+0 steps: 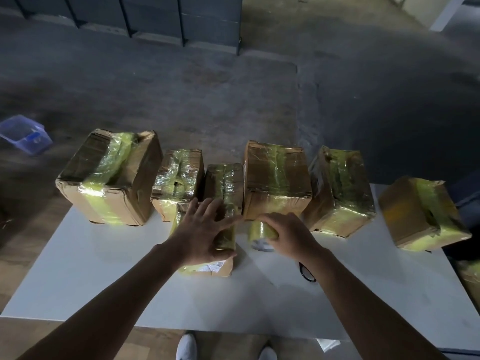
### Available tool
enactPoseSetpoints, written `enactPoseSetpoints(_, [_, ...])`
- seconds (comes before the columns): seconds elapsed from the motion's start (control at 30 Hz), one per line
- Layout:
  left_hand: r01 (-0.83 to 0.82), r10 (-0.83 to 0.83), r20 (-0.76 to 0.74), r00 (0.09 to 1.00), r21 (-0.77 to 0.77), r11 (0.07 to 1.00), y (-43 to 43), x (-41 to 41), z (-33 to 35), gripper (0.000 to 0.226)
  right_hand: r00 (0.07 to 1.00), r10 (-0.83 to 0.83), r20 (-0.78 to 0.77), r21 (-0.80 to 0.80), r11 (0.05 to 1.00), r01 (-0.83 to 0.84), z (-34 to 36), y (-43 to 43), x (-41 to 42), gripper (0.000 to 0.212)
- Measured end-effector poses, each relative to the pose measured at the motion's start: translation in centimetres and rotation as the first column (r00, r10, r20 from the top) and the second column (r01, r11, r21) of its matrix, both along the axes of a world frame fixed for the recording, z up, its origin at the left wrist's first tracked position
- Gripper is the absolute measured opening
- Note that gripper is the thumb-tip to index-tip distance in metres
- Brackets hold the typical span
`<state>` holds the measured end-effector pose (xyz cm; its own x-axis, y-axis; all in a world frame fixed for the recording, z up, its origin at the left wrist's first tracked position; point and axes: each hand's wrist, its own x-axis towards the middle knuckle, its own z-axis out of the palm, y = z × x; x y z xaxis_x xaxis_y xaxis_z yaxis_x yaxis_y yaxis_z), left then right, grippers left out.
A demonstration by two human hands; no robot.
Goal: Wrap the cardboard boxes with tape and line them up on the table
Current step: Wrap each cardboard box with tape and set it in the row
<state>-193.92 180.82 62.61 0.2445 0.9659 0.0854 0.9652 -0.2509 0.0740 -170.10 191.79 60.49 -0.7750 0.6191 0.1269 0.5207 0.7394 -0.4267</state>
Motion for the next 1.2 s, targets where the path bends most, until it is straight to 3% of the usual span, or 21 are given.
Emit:
enactPoseSetpoints(0.13, [0.02,-0.021,-0.027,0.999,-0.049,0.999,-0.1,-0.1,0.2,0.074,0.957,0.003,0.289,0.036,0.999,-0.014,-1.2,-0.8,-0.9,0.048])
enactPoseSetpoints(0.23, [0.054,-0.054,0.008,0.999,-0.048,0.997,0.2,0.2,0.7,0.069,0.934,0.021,0.356,0.005,1.0,-0.025,-1.9,-1.6,-2.9,0.037])
enactPoseSetpoints(0.37, [-0.028,-0.009,0.349,0.937,0.098,0.995,-0.7,-0.8,0.7,0.063,0.996,-0.069,0.065,-0.183,0.98,0.08,0.4,-0.8,-2.0,0.06])
enactPoseSetpoints(0.47, [-0.169,0.041,0.669,0.742,0.127,0.977,-1.7,-1.0,-0.7,0.061,0.97,-0.067,-0.235,-0.206,0.978,0.018,3.6,0.4,-0.9,0.058])
enactPoseSetpoints(0.53, [-0.218,0.063,0.762,0.645,0.104,0.97,-2.4,-0.6,-1.8,0.063,0.958,-0.068,-0.277,-0.2,0.98,0.011,4.8,0.6,-0.8,0.053])
enactPoseSetpoints(0.6, [-0.215,0.119,0.778,0.617,0.021,0.976,-3.3,-0.7,-3.0,0.069,0.974,-0.036,-0.224,-0.226,0.974,-0.016,4.9,0.5,-1.1,0.053])
enactPoseSetpoints(0.67, [-0.205,0.183,0.749,0.637,-0.064,0.977,-4.7,-1.6,-4.0,0.071,0.99,0.036,-0.133,-0.221,0.973,-0.065,3.9,-0.2,-1.8,0.055])
enactPoseSetpoints(0.73, [-0.222,0.204,0.652,0.73,-0.056,0.973,-5.9,-3.0,-4.4,0.069,0.991,0.085,-0.1,-0.181,0.978,-0.103,2.7,-0.8,-2.8,0.059])
enactPoseSetpoints(0.8, [-0.221,0.158,0.437,0.886,0.097,0.97,-6.3,-4.2,-4.6,0.07,0.989,0.109,-0.098,-0.15,0.981,-0.123,1.8,-1.2,-4.3,0.064])
enactPoseSetpoints(0.87, [-0.15,0.124,0.216,0.968,0.11,0.983,-6.3,-4.5,-4.3,0.083,0.987,0.137,-0.088,-0.162,0.975,-0.15,1.2,-1.8,-5.9,0.069])
enactPoseSetpoints(0.97, [-0.147,0.153,0.069,0.986,-0.086,0.985,-6.2,-4.1,-4.9,0.114,0.983,0.176,-0.045,-0.184,0.966,-0.181,0.7,-2.6,-7.8,0.073])
enactPoseSetpoints(1.1, [-0.213,0.222,0.053,0.974,-0.142,0.967,-6.5,-4.0,-6.3,0.107,0.987,0.16,-0.014,-0.152,0.975,-0.161,0.9,-3.2,-9.6,0.067])
enactPoseSetpoints(1.2, [-0.22,0.227,0.035,0.973,-0.135,0.966,-6.5,-4.3,-5.9,0.105,0.987,0.159,0.015,-0.04,0.987,-0.159,2.0,-2.2,-8.9,0.062])
